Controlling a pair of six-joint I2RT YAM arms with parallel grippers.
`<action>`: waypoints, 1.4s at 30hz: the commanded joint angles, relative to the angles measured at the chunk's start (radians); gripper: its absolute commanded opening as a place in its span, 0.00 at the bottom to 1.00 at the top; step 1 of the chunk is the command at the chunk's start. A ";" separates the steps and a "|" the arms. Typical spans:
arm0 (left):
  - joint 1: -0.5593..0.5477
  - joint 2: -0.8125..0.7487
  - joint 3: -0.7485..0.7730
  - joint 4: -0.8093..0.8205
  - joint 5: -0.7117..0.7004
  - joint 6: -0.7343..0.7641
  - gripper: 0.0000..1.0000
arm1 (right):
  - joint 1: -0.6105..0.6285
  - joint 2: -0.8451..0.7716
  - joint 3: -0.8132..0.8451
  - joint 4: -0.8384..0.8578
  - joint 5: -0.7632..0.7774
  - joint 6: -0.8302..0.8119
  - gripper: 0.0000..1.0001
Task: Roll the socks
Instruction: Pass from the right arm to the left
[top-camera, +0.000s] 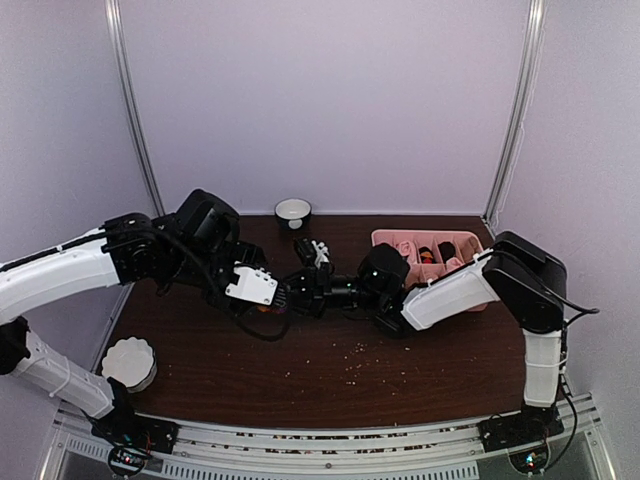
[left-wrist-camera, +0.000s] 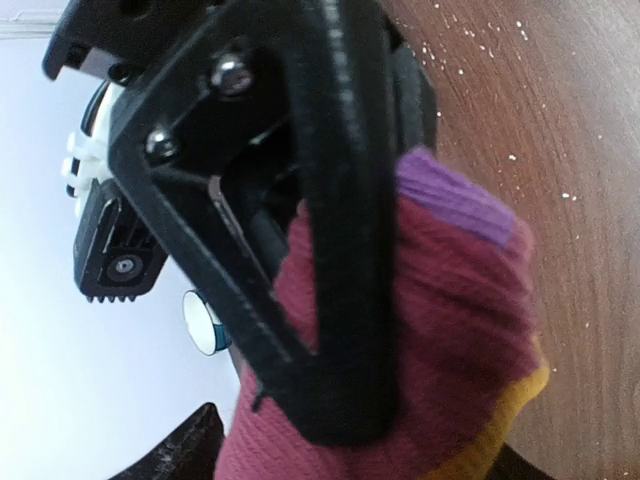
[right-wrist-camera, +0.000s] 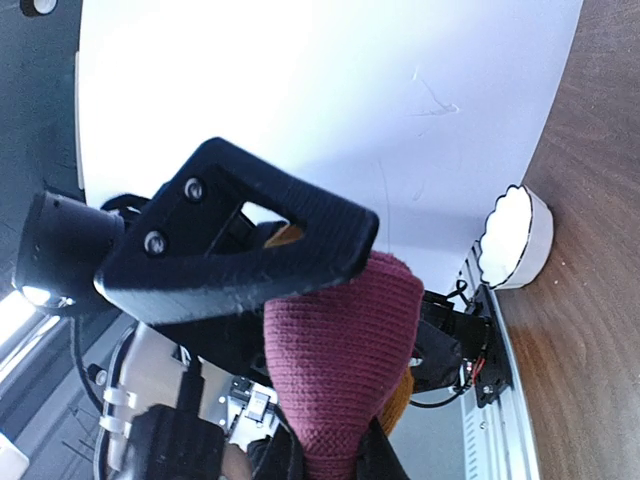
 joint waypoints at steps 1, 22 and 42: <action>-0.043 -0.054 -0.024 0.076 -0.123 0.092 0.75 | 0.007 0.009 -0.022 0.173 0.045 0.119 0.00; -0.071 -0.218 0.053 -0.174 0.066 0.092 0.86 | 0.033 -0.137 0.010 -0.261 0.079 -0.153 0.00; -0.072 -0.237 -0.097 0.102 -0.039 0.189 0.77 | 0.084 -0.150 0.072 -0.308 0.110 -0.156 0.00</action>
